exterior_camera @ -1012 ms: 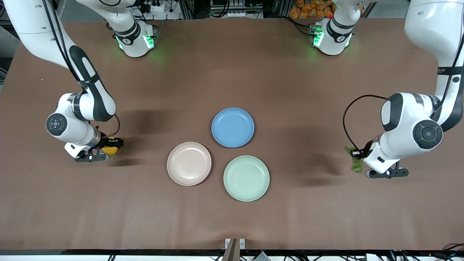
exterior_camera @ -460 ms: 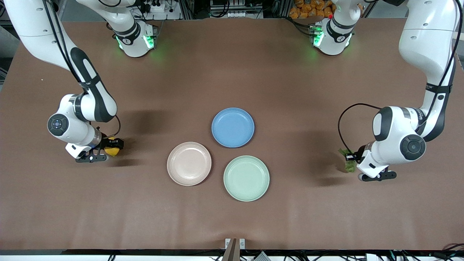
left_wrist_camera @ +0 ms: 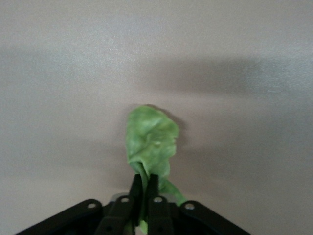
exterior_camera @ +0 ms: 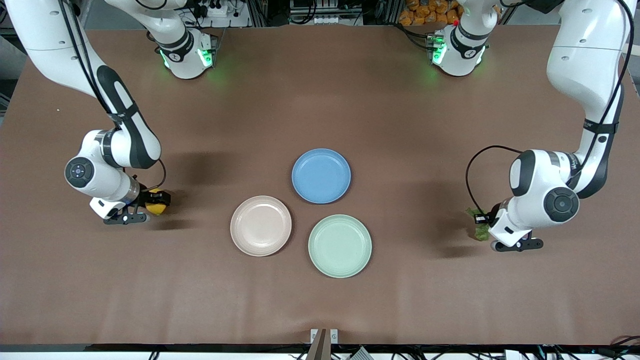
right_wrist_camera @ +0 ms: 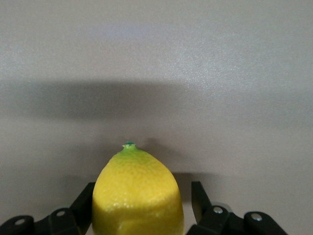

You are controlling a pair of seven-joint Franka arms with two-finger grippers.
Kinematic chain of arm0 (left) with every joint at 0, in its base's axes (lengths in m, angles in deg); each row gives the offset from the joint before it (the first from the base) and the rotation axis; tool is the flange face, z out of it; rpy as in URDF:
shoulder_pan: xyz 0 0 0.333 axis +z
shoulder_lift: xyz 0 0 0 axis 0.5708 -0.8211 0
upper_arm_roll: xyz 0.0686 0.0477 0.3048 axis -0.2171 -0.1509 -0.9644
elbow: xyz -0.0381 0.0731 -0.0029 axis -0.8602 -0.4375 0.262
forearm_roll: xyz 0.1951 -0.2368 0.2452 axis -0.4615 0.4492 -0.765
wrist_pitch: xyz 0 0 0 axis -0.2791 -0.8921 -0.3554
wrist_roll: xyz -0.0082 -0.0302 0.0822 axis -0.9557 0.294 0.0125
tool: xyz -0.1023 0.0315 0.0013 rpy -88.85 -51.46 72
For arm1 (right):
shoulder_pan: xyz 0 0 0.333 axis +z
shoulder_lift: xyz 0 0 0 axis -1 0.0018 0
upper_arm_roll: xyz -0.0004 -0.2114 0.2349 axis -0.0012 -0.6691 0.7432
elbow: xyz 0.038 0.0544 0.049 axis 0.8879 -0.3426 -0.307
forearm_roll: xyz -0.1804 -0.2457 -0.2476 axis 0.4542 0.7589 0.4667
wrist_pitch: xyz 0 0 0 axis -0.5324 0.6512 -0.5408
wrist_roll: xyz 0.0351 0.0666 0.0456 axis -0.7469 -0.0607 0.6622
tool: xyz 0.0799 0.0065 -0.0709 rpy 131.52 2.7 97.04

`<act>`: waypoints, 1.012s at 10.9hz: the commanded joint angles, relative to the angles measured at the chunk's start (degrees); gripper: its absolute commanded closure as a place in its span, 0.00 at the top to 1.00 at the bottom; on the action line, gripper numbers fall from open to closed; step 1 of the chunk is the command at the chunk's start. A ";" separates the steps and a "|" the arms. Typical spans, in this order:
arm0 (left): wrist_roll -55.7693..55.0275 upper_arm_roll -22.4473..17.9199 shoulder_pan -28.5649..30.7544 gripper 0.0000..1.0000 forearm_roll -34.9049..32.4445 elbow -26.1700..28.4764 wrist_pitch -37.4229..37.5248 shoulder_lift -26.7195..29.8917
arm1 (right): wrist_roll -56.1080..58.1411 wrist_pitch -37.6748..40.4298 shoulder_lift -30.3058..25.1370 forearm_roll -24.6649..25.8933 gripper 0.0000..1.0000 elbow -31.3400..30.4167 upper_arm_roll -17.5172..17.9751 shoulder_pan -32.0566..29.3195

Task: Pick lemon and lettuce from plates
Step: 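Lower the lemon to the table while the left gripper lowers the lettuce, then open the right gripper off the lemon while the left gripper releases lettuce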

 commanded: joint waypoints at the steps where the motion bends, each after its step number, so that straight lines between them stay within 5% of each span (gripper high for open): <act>1: -1.71 0.06 -0.91 0.85 -2.44 -1.51 -0.61 -0.38 | -0.06 1.18 -0.98 0.55 1.00 0.58 0.23 -0.84; 2: -1.54 0.06 -0.73 1.00 -2.44 -1.68 -0.52 0.41 | -0.06 4.23 -1.06 0.20 1.00 2.15 0.23 -0.75; 11: -0.84 0.85 -0.56 1.00 -1.65 -11.27 15.91 12.69 | 0.03 26.47 -7.21 0.81 1.00 13.05 -1.44 0.30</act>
